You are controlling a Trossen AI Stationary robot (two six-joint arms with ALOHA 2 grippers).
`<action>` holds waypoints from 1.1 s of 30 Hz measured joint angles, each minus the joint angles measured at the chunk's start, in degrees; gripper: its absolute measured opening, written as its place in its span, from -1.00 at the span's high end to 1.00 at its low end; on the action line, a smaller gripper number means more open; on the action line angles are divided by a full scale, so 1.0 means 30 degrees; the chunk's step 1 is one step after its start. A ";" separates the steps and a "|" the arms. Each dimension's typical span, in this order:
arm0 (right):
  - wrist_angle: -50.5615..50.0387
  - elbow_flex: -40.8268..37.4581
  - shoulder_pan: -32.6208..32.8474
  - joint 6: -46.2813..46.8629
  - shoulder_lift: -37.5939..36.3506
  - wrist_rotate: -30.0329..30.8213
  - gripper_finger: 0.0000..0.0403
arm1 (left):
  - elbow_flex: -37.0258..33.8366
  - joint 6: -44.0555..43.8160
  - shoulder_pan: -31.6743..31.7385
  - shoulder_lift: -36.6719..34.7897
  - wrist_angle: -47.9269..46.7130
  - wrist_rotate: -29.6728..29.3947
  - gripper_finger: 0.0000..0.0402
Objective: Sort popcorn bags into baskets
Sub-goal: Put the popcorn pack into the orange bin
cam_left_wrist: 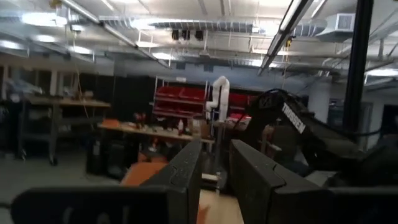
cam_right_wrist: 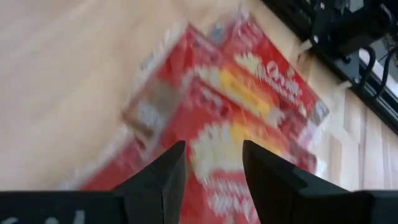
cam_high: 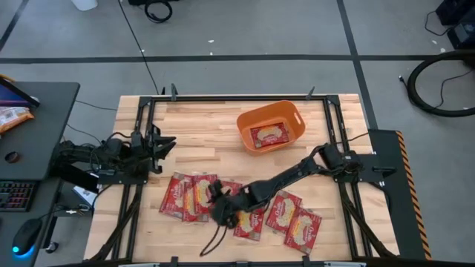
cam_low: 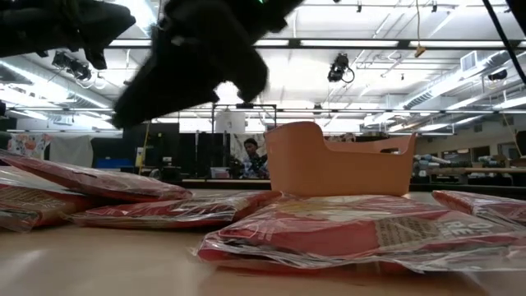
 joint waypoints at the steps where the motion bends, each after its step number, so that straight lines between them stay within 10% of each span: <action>1: -0.0068 0.0565 0.0138 0.0217 0.0447 0.0173 0.19 | 0.0002 -0.0458 0.0000 0.0013 -0.0405 -0.0001 0.57; 21: -0.2002 0.5600 0.1495 0.1069 0.4869 0.5451 -0.25 | 0.0000 -0.3896 -0.0022 0.0026 -0.3299 0.1936 0.57; 33: -0.4404 0.5565 0.0942 0.2029 0.4869 0.5464 0.11 | 0.0000 -0.3874 -0.0022 0.0024 -0.3286 0.1944 0.57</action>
